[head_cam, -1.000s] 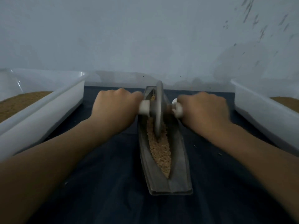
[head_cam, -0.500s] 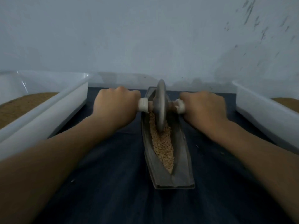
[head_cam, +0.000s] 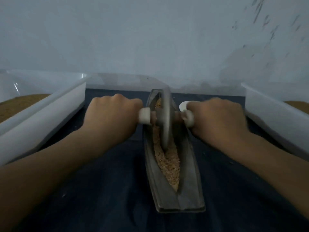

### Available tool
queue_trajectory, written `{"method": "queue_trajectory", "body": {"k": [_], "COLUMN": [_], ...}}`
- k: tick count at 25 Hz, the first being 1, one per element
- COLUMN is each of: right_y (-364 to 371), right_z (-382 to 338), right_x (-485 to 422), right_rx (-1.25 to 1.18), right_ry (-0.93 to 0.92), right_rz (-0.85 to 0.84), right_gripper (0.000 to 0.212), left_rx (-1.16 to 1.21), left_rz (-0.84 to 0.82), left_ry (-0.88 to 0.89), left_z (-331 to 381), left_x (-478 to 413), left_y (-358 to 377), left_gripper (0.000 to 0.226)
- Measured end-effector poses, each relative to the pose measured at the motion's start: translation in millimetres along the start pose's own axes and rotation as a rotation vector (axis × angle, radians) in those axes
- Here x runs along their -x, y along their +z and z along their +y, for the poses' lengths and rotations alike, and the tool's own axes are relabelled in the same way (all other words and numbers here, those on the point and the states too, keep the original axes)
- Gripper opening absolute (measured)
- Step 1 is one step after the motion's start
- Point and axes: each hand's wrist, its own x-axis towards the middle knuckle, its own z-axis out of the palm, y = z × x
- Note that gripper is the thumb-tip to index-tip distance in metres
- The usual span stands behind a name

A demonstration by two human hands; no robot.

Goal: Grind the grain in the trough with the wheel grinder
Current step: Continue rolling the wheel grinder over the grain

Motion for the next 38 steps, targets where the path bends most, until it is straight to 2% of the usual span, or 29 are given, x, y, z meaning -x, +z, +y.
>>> {"method": "queue_trajectory", "body": {"k": [2, 3, 5, 6, 8, 10, 12, 14, 15, 17, 18, 20, 22, 23, 24, 26, 28, 30, 31, 32, 33, 35, 37, 38], "right_y": [2, 1, -7, -11, -13, -11, -3, 2, 6, 7, 5, 5, 1, 4, 11, 18, 17, 9, 4, 1, -2, -7, -1, 3], "right_z": [-13, -15, -12, -7, 2, 6, 2, -8, -10, -10, -6, 2, 5, 6, 5, -2, -6, -5, -2, 1, 4, 8, 6, 1], "right_x": [-41, -58, -61, -46, 3, 29, 15, -20, -36, -51, -43, -9, 22, 23, 17, -11, -43, -55, -46, -29, -8, 22, 13, 4], "right_rx": [-0.028, -0.06, -0.05, -0.048, -0.034, -0.072, -0.044, -0.062, -0.119, -0.194, -0.176, -0.103, -0.095, -0.112, -0.106, -0.108, -0.223, -0.219, -0.166, -0.104, -0.036, 0.0, -0.02, -0.012], "right_ry": [0.06, 0.058, 0.002, -0.031, -0.077, -0.062, -0.01, 0.084, 0.114, 0.142, 0.104, -0.022, -0.039, -0.031, -0.002, 0.063, 0.115, 0.093, 0.031, -0.045, -0.105, -0.097, -0.061, -0.03], "right_rz": [-0.091, -0.119, -0.184, -0.168, -0.003, 0.139, 0.087, -0.059, -0.14, -0.256, -0.249, -0.035, 0.172, 0.178, 0.149, -0.006, -0.188, -0.27, -0.232, -0.115, 0.019, 0.202, 0.12, 0.039], "right_gripper": [0.006, 0.009, 0.006, 0.008, 0.02, 0.026, 0.028, 0.016, 0.009, 0.009, 0.005, 0.017, 0.028, 0.029, 0.027, 0.019, 0.008, 0.01, 0.008, 0.013, 0.022, 0.028, 0.025, 0.02], "left_rx": [0.07, 0.129, 0.173, 0.146, 0.055, 0.026, 0.002, -0.015, -0.027, -0.006, -0.007, -0.014, -0.026, -0.039, -0.065, -0.104, -0.074, -0.028, 0.002, 0.026, 0.027, 0.003, -0.016, -0.042], "left_rz": [-0.142, -0.197, -0.255, -0.213, -0.01, 0.097, 0.04, -0.078, -0.139, -0.236, -0.239, -0.109, 0.047, 0.112, 0.136, 0.003, -0.128, -0.196, -0.181, -0.109, -0.025, 0.119, 0.132, 0.083], "left_ry": [-0.159, -0.209, -0.215, -0.161, 0.027, 0.108, 0.064, -0.064, -0.113, -0.121, -0.088, 0.014, 0.088, 0.105, 0.11, 0.036, -0.071, -0.113, -0.098, -0.052, 0.008, 0.074, 0.088, 0.055], "left_z": [5, 5, 2, -1, -4, -7, -4, 6, 7, 7, 5, 4, -1, -5, -4, 3, 9, 7, 4, 0, -2, -7, -8, -4], "left_x": [-24, -32, -27, -16, 12, 24, 14, -14, -30, -48, -43, -11, 13, 9, 0, -26, -52, -55, -42, -22, 1, 25, 10, -1], "left_y": [9, 12, 8, 2, -8, -18, -11, -5, -6, -7, -10, -14, -19, -17, -11, -4, 0, 1, 0, -3, -5, -7, -3, 1], "left_gripper": [0.004, 0.003, 0.004, 0.004, 0.014, 0.023, 0.018, 0.003, 0.008, 0.016, 0.015, 0.009, 0.011, 0.012, 0.01, 0.006, 0.014, 0.016, 0.011, 0.006, 0.011, 0.019, 0.018, 0.015]}}
